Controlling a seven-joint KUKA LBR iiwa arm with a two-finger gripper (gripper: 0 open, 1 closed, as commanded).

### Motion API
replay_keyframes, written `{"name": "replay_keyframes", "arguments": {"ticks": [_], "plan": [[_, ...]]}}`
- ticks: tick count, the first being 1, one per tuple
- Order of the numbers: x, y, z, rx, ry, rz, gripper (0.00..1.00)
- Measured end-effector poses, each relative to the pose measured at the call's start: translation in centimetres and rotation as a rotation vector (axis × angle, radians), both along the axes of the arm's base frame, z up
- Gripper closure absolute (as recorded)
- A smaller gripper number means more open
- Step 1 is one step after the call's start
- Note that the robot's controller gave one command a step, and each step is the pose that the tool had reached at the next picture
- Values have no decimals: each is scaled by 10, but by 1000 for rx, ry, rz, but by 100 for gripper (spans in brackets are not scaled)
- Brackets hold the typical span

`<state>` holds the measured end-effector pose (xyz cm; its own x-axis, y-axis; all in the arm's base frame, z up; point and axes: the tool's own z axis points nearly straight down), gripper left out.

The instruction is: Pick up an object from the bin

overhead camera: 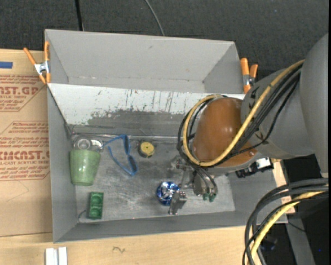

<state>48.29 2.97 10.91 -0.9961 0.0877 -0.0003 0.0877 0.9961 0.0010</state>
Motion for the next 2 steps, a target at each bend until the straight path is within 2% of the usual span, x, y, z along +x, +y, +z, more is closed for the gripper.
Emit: {"name": "replay_keyframes", "arguments": {"ticks": [1, 2], "plan": [[1, 3, -38, 0, -6, -102, 0], [2, 4, -37, 0, -2, -101, 0]]}}
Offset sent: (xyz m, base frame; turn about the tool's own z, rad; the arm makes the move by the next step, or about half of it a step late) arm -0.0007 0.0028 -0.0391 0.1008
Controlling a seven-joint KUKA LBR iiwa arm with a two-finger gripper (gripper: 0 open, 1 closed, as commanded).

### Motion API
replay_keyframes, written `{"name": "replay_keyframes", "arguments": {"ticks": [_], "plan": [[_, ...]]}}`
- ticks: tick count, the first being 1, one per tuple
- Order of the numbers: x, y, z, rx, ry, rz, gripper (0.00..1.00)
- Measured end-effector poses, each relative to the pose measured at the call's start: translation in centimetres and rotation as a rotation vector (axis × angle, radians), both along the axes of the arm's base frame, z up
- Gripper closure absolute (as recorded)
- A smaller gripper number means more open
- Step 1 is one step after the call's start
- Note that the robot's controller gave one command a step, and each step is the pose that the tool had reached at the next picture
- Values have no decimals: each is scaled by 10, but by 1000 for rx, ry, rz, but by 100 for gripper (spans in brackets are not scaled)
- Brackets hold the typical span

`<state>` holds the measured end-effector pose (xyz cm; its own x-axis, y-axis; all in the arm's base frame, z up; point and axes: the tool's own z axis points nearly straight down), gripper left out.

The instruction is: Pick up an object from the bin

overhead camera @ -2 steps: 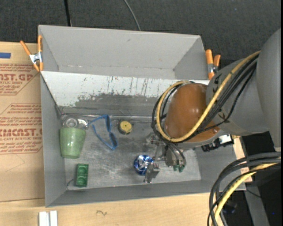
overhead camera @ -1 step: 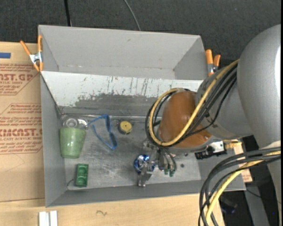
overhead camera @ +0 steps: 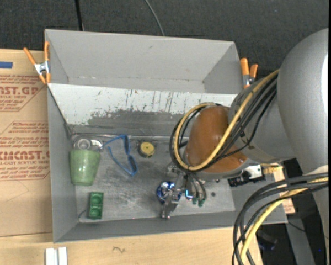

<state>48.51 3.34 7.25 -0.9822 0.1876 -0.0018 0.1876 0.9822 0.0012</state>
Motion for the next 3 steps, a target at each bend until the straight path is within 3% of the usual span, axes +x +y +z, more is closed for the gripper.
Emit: {"name": "replay_keyframes", "arguments": {"ticks": [1, 2, 3], "plan": [[0, 0, 1, 1, -1, 0, 100], [1, 1, 71, 0, -4, 1, 100], [2, 1, 82, 0, 0, 2, 100]]}}
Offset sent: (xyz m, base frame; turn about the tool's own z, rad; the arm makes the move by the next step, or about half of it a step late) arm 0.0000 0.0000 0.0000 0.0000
